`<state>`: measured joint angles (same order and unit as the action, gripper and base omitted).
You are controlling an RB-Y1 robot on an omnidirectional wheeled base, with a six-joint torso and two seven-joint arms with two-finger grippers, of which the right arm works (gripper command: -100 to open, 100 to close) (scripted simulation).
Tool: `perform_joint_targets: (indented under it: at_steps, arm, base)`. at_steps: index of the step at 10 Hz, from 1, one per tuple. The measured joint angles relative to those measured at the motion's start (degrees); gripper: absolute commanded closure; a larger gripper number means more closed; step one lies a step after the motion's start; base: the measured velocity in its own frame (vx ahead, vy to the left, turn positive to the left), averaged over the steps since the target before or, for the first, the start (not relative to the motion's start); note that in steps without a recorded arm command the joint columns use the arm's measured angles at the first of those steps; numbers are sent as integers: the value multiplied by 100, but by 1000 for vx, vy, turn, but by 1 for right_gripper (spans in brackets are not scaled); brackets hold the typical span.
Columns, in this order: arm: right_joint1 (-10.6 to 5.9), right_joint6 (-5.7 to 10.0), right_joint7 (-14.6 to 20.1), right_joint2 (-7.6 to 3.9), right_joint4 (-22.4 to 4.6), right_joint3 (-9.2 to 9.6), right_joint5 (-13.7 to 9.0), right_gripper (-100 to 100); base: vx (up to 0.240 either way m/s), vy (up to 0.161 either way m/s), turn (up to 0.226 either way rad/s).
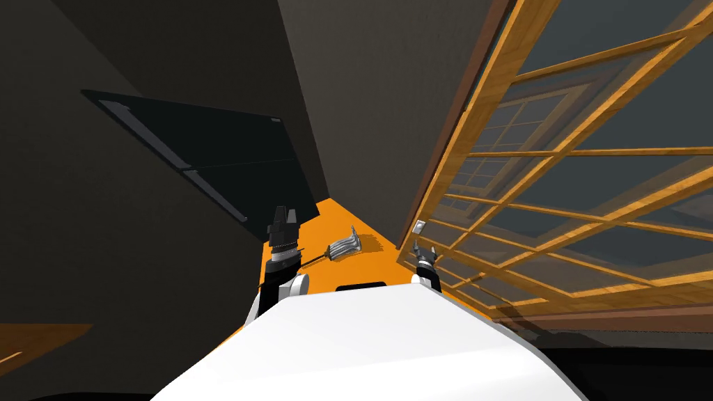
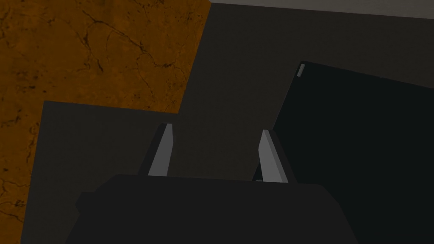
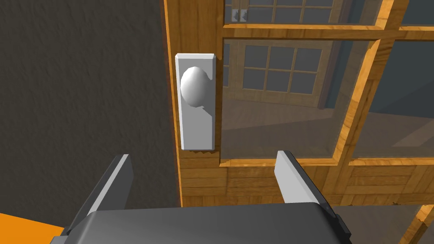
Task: Pull the door open
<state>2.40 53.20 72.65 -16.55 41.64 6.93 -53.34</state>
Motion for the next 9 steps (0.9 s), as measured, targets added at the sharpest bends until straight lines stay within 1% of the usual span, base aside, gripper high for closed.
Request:
perform_joint_targets:
  at_steps: [2,4,7,9]
  arm:
    - [0,78,191,-101,-160,32,20,-100]
    - [67,133,312,-165,-178,49,31,-100]
    - [121,169,451,-259,-210,64,37,-100]
    - [100,213,534,-287,-303,81,50,-100]
  base:
    - [103,-111,26]
    - [167,-71,8]
    - [210,-93,4]
    - [249,-59,-5]
